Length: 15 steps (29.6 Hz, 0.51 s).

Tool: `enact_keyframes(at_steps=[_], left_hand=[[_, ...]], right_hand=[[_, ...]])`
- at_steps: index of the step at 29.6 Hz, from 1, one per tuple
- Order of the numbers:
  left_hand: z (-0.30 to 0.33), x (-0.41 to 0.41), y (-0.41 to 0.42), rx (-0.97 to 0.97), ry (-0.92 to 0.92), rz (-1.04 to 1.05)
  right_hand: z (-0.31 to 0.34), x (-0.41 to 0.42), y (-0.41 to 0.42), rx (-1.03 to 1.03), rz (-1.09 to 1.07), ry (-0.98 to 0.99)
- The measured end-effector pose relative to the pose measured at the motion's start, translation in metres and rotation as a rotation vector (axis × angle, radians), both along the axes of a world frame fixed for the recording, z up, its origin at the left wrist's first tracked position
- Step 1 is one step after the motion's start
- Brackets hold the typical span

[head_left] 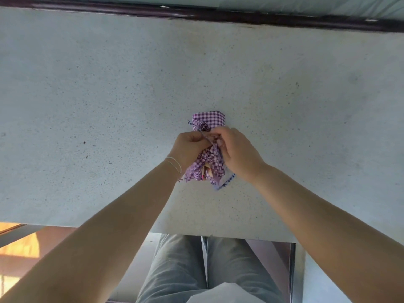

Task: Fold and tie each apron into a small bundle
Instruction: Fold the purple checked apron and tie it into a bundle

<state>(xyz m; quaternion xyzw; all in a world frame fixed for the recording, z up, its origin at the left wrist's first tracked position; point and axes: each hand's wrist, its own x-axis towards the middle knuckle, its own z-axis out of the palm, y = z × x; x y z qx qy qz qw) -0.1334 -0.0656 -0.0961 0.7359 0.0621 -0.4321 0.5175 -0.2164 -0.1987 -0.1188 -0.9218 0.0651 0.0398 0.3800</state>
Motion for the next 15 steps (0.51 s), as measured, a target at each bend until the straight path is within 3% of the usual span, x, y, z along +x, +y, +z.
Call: enact_keyframes(at_steps=[4, 9, 13, 15], left_hand=[[-0.004, -0.003, -0.003, -0.183, 0.095, 0.186], [-0.008, -0.010, -0.013, 0.158, -0.220, -0.119], [-0.010, -0.012, -0.023, 0.444, -0.528, -0.490], [-0.011, -0.010, -0.027, 0.515, -0.602, -0.556]], right_hand=[[0.005, 0.010, -0.008, 0.302, -0.125, 0.259], [-0.002, 0.001, -0.006, 0.199, -0.139, 0.279], [-0.009, -0.011, -0.011, 0.207, -0.345, 0.321], [-0.011, -0.015, -0.014, 0.228, -0.454, 0.379]])
